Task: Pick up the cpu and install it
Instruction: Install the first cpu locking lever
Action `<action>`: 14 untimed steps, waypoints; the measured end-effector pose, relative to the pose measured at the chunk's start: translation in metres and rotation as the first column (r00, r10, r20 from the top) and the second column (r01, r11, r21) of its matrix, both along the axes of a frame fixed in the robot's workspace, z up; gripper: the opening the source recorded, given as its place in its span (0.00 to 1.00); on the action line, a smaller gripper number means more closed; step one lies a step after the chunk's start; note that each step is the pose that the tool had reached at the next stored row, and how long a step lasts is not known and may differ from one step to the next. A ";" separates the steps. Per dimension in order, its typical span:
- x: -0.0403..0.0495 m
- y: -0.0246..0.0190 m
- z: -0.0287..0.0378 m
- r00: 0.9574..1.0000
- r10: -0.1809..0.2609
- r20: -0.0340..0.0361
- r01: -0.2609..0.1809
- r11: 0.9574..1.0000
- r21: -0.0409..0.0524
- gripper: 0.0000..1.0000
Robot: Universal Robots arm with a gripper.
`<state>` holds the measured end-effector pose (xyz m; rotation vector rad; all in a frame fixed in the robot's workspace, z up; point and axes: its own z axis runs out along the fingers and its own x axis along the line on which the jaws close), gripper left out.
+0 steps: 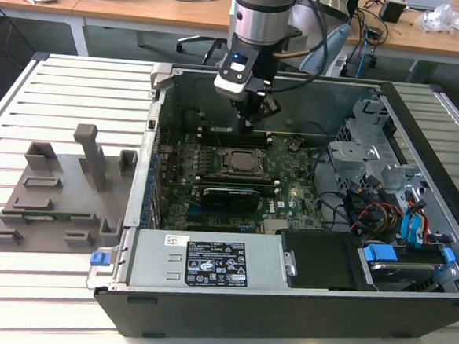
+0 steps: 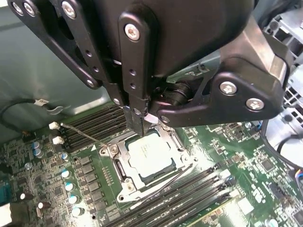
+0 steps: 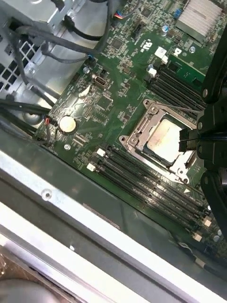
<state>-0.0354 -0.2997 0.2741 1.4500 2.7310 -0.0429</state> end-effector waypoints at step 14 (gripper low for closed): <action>0.0000 0.0000 0.0000 0.974 0.227 0.000 -0.227 0.974 0.000 0.11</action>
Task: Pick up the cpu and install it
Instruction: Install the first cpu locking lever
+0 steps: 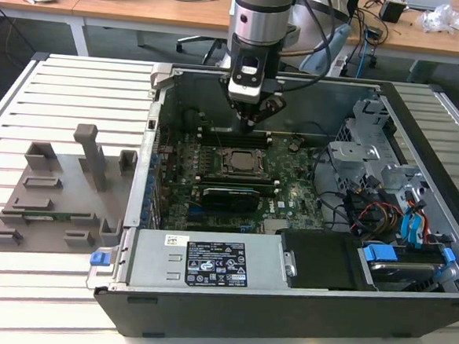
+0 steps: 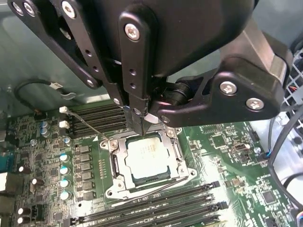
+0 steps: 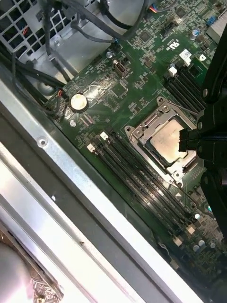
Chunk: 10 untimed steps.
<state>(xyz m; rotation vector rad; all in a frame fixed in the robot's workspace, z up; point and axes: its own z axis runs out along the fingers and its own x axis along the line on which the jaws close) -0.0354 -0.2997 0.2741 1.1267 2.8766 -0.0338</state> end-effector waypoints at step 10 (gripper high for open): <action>0.0000 0.0000 0.0000 0.993 0.119 0.000 -0.119 0.993 0.000 0.11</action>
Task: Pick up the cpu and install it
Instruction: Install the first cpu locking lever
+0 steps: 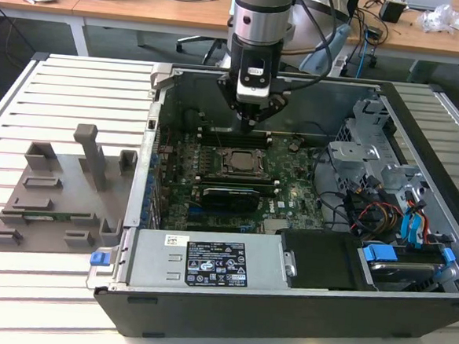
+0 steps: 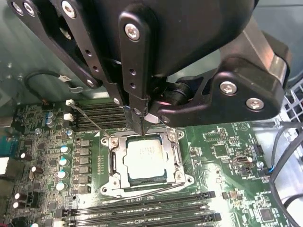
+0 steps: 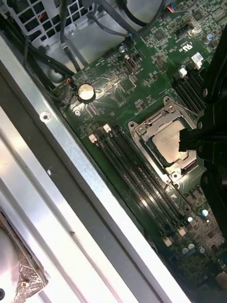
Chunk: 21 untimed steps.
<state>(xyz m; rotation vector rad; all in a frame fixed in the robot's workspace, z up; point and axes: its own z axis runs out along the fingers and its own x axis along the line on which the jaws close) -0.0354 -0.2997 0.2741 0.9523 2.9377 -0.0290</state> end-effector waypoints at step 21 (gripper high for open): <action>0.0000 0.0000 0.0000 0.974 0.226 0.000 -0.226 0.974 0.000 0.11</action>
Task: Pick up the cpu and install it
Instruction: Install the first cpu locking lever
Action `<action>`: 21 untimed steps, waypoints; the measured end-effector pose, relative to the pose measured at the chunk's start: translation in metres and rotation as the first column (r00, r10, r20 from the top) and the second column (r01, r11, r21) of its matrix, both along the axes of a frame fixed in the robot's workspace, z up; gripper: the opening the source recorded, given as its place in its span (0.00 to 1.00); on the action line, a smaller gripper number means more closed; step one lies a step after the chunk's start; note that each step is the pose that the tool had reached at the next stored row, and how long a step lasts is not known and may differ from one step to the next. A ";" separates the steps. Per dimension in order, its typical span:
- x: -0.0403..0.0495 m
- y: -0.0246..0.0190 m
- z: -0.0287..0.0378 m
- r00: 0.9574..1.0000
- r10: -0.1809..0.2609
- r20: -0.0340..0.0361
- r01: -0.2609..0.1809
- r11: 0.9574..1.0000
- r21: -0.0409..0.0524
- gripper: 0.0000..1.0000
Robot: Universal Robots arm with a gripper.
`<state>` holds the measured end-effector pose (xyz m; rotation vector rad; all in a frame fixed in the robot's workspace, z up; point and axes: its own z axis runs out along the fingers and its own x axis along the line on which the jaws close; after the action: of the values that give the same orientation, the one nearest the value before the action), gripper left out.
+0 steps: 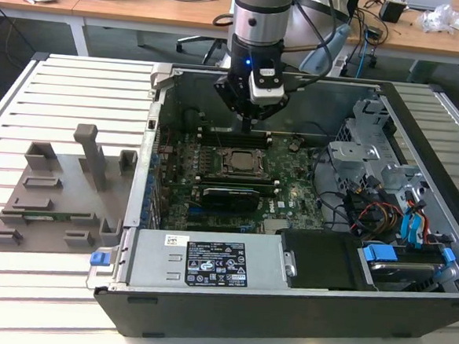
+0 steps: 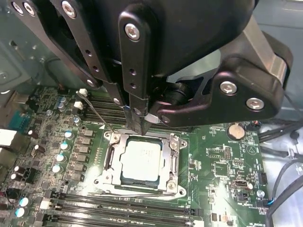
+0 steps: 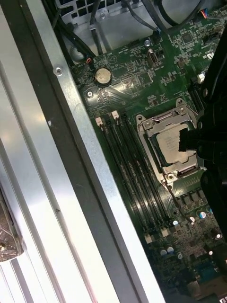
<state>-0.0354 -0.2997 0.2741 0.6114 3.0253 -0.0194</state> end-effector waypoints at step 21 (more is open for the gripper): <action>0.0000 0.0000 0.0000 0.981 0.194 0.000 -0.194 0.981 0.000 0.11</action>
<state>-0.0354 -0.2997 0.2741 0.3143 3.0695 -0.0112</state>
